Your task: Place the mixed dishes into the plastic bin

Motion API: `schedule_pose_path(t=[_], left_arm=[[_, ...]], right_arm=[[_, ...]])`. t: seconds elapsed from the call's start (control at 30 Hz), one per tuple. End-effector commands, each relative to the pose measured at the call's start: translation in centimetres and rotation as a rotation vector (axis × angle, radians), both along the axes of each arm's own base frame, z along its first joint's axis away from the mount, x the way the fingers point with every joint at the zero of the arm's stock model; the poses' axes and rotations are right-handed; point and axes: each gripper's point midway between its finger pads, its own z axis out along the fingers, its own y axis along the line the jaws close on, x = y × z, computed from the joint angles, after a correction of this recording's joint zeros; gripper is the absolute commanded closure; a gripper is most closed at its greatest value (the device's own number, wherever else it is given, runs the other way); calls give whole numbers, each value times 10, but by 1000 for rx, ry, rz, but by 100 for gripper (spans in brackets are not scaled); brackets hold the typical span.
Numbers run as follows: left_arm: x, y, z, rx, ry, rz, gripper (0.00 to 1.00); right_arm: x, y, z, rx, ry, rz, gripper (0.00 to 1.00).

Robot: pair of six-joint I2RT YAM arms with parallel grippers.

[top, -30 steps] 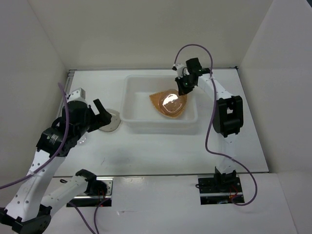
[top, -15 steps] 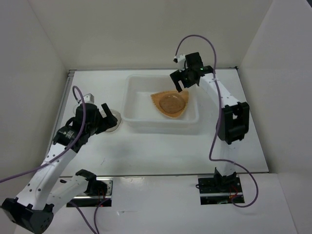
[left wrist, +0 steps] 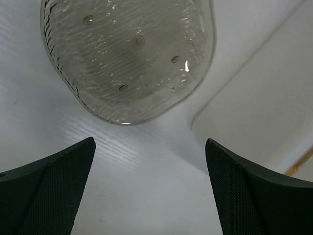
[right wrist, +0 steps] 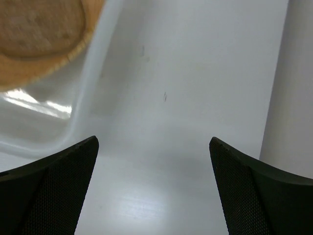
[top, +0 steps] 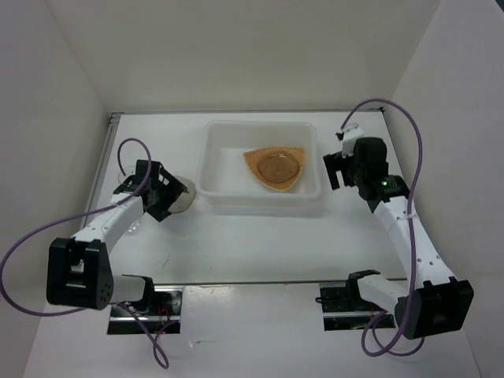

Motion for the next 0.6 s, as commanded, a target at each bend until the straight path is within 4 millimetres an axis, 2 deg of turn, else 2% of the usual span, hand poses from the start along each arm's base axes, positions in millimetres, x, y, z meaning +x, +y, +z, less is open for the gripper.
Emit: schedule_pose_path(t=[0.0,0.03,0.07,0.13,0.17,0.23,0.27,0.33,0.37,0.4,0.57], left_arm=[[18,-8,-5,-88,7,62,1],[19,-7,-5,-98,8,92,1],[20,-4,-5,-108,9,116,1],[12,-1,-22,-126,46,162,1],[11,-1,-25,-142,51,187,1],[7,-1,-29,-146,63,197,1],[7,-1,-29,-146,63,197,1],[3,6,-35,-126,79,219,1],[3,6,-35,-126,79,219,1],[3,6,-35,-126,79,219,1],[2,9,-51,-110,126,249,1]], right_arm=[[-21,-26,-19,-48,2,-113,2],[-28,-29,-28,-57,16,-123,2],[-30,-34,-28,-60,5,-142,2],[-38,-41,-30,-64,-3,-167,2],[-37,-46,-25,-75,-28,-192,2],[-41,-49,-30,-84,-20,-202,2],[-41,-49,-26,-80,-39,-203,2],[-44,-49,-34,-81,-32,-203,2],[-43,-49,-29,-78,-51,-204,2],[-44,-49,-34,-80,-41,-203,2],[-45,-47,-31,-72,-50,-194,2]])
